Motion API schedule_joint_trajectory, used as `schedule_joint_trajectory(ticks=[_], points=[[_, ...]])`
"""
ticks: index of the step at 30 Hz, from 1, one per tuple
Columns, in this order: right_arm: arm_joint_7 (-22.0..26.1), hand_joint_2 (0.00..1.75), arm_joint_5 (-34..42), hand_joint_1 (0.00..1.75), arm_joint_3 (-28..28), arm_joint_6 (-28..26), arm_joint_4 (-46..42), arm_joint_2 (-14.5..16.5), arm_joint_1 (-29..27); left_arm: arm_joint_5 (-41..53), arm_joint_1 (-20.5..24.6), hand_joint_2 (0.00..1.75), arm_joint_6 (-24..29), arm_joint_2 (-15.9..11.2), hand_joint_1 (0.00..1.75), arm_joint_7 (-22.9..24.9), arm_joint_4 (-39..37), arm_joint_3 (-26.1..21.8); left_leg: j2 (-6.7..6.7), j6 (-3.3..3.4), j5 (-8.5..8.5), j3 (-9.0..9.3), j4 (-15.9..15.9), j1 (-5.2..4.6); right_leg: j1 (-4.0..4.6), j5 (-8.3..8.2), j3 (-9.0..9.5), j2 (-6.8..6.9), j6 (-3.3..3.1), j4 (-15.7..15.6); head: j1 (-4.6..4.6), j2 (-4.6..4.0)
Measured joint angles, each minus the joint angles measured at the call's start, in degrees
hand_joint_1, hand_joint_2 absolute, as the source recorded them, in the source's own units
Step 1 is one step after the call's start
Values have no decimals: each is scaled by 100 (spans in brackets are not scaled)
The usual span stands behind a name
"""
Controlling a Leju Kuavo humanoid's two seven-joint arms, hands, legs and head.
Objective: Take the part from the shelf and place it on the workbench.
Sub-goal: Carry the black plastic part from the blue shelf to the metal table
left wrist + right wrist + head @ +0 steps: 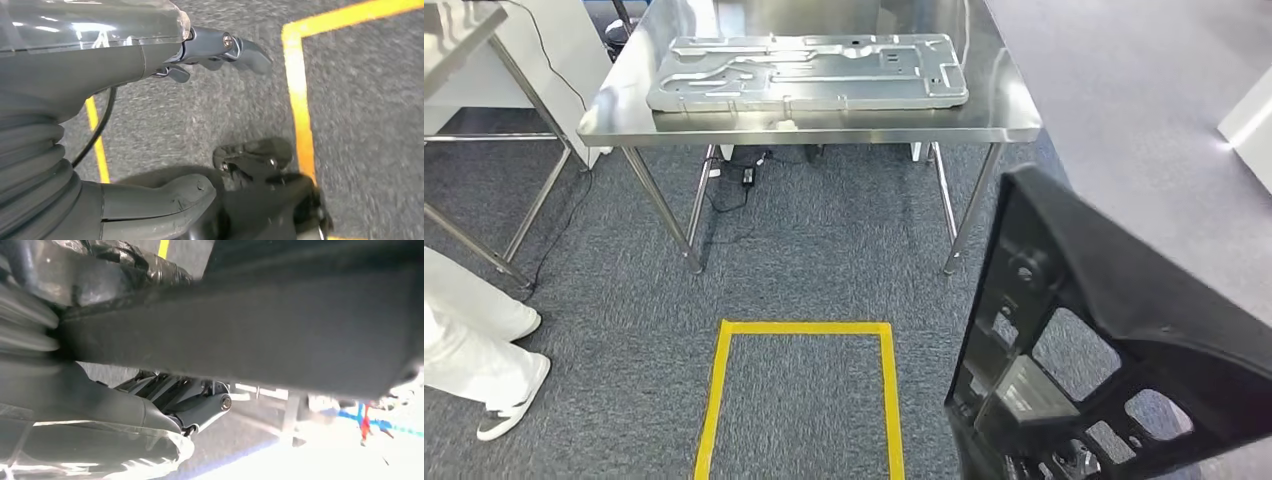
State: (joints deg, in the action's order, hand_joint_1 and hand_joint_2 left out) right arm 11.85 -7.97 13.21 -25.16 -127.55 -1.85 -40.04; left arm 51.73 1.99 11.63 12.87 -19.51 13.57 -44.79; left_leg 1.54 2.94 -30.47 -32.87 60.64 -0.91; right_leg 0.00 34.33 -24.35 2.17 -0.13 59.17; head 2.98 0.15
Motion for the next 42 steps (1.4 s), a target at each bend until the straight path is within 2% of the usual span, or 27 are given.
schedule_joint_trajectory(ticks=[2, 3, 6, 7, 8, 9, 12, 13, 14, 16, 18, 20, 22, 23, 24, 25, 26, 27, 28, 30, 32, 34, 37, 39, 40, 41, 42], points=[[-4, 175, -3, 175, -8, 4, -6, 4, -2, 0, 11, 175, -1, -4, 0, -2, 0, -8, -90, 50, 61, 177, -132, 47, -1, -9, 47, -30, 75, 164, 7, 0], [-2, 175, -4, 175, -15, 5, -9, 4, 1, 1, 26, 175, -2, -4, 0, -1, 0, -14, -127, 67, 70, 270, -185, 72, -5, 47, -38, -81, 110, 349, 9, 0], [69, 175, 44, 175, -48, 51, 13, 26, 9, 21, 48, 175, 40, 1, 0, 13, 0, -25, -209, 69, 37, 425, -253, 112, -60, 466, -714, -208, 193, 1231, 11, 0], [109, 175, 70, 175, -70, 108, 38, 51, 21, 33, 43, 175, 81, 2, 0, 25, 0, -27, -237, 55, 4, 461, -258, 124, -82, 580, -928, -212, 214, 1400, 12, 0], [150, 175, 89, 175, -102, 188, 72, 90, 34, 44, 35, 175, 131, 2, 0, 40, 0, -28, -264, 36, -40, 508, -260, 138, -105, 593, -1069, -212, 235, 1412, 12, 0], [177, 175, 95, 175, -142, 288, 108, 139, 45, 50, 27, 175, 173, 2, 0, 55, 0, -31, -311, 8, -93, 570, -260, 156, -129, 460, -1130, -217, 258, 1246, 12, 0], [191, 175, 5, 175, -257, 537, 215, 287, 43, 50, 21, 175, 227, 1, 0, 83, 0, -44, -444, -93, -260, 749, -256, 204, -185, -427, -1100, -395, 316, 387, 13, 0], [171, 175, -57, 175, -285, 585, 248, 333, 31, 45, 34, 175, 228, -1, 0, 85, 0, -54, -477, -133, -304, 761, -258, 213, -177, -611, -1104, -459, 289, 257, 12, 0], [144, 175, -117, 175, -309, 621, 279, 372, 18, 40, 44, 175, 226, -3, 0, 86, 0, -63, -509, -177, -326, 779, -253, 217, -158, -663, -1118, -483, 239, 233, 12, 0], [102, 175, -208, 175, -345, 671, 324, 438, -1, 34, 65, 175, 213, -6, 0, 85, 0, -77, -543, -260, -339, 795, -254, 222, -139, -650, -1070, -424, 115, 201, 10, 0], [93, 175, -235, 175, -365, 699, 353, 504, 0, 33, 73, 175, 190, -7, 0, 79, 0, -83, -416, -300, -384, 728, -56, 222, -154, -627, -952, -350, 34, 111, 8, 0], [93, 175, -240, 175, -380, 722, 384, 572, 1, 10, 90, 175, 133, -7, 0, 64, 0, -87, -248, -327, -608, 375, 550, 217, -144, -591, -846, -277, -32, 41, 7, 0], [95, 175, -288, 175, -400, 726, 421, 613, 5, -33, 98, 175, 41, -7, 0, 42, 0, -96, -199, -343, -852, -115, 1228, 213, -111, -517, -778, -224, -78, 22, 6, 0], [97, 175, -334, 175, -410, 717, 436, 630, 7, -51, 92, 175, -3, -7, 0, 31, 0, -101, -195, -336, -853, -284, 1386, 210, -93, -472, -739, -211, -91, 21, 6, 0], [102, 175, -399, 175, -422, 696, 446, 647, 14, -62, 83, 175, -35, -7, 0, 17, 0, -106, -194, -311, -721, -361, 1349, 201, -73, -422, -684, -203, -99, 20, 6, 0], [110, 175, -478, 175, -435, 668, 451, 664, 27, -69, 73, 175, -56, -7, 0, 5, 0, -111, -191, -266, -473, -339, 1115, 183, -52, -371, -616, -197, -103, 19, 6, 0], [113, 175, -565, 175, -449, 645, 447, 682, 47, -69, 66, 175, -64, -9, 0, -5, 0, -116, -178, -196, -180, -254, 757, 151, -36, -320, -547, -188, -107, 15, 6, 0], [106, 175, -665, 175, -462, 627, 438, 697, 76, -68, 63, 175, -68, -20, 0, -13, 0, -123, -155, -123, 8, -164, 441, 114, -16, -271, -482, -179, -99, 10, 9, 0], [83, 175, -772, 175, -475, 617, 416, 709, 100, -67, 66, 175, -67, -31, 0, -17, 0, -131, -139, -65, 67, -86, 183, 74, -14, -229, -439, -175, -78, 2, 7, 0], [-7, 175, -1040, 175, -501, 572, 310, 719, 116, -64, 63, 175, -68, -53, 0, -27, 1, -145, -125, 10, -22, -6, -35, 22, -24, -206, -376, -167, -2, -11, 6, 0], [-104, 175, -1398, 175, -530, 464, 132, 715, 110, -55, 22, 175, -71, -57, 0, -39, 1, -164, -150, 63, 31, 152, -210, 38, -36, -230, -290, -160, 75, 29, 4, 0], [-193, 175, -1771, 175, -579, 337, -48, 708, 143, -33, -14, 175, -85, -63, 0, -49, 0, -183, -166, 103, 75, 381, -347, 81, -38, -183, -332, -176, 130, 283, 6, 0], [-371, 175, -2183, 175, -713, 218, -267, 676, 259, 18, -5, 175, -135, -68, 0, -52, 0, -204, -190, 98, -22, 592, -419, 105, -70, 158, -995, -212, 218, 1148, 8, 0], [-510, 175, -2364, 175, -866, 197, -351, 604, 334, 61, -20, 175, -164, -69, 0, -40, 0, -211, -218, 68, -157, 748, -432, 120, -110, 337, -1380, -213, 274, 1354, 7, 0], [-566, 175, -2424, 175, -967, 196, -381, 557, 364, 83, -33, 175, -175, -70, 0, -32, 0, -213, -230, 50, -239, 849, -433, 132, -127, 280, -1452, -211, 290, 1208, 9, 0], [-606, 175, -2465, 175, -1073, 200, -405, 514, 387, 98, -46, 175, -182, -70, 0, -26, 0, -213, -239, 31, -329, 953, -434, 142, -141, 68, -1466, -209, 297, 940, 8, 0], [-631, 175, -2487, 175, -1173, 205, -422, 477, 403, 110, -62, 175, -188, -70, 0, -22, -1, -215, -243, 6, -424, 1049, -430, 149, -147, -317, -1473, -204, 289, 668, 9, 0]])
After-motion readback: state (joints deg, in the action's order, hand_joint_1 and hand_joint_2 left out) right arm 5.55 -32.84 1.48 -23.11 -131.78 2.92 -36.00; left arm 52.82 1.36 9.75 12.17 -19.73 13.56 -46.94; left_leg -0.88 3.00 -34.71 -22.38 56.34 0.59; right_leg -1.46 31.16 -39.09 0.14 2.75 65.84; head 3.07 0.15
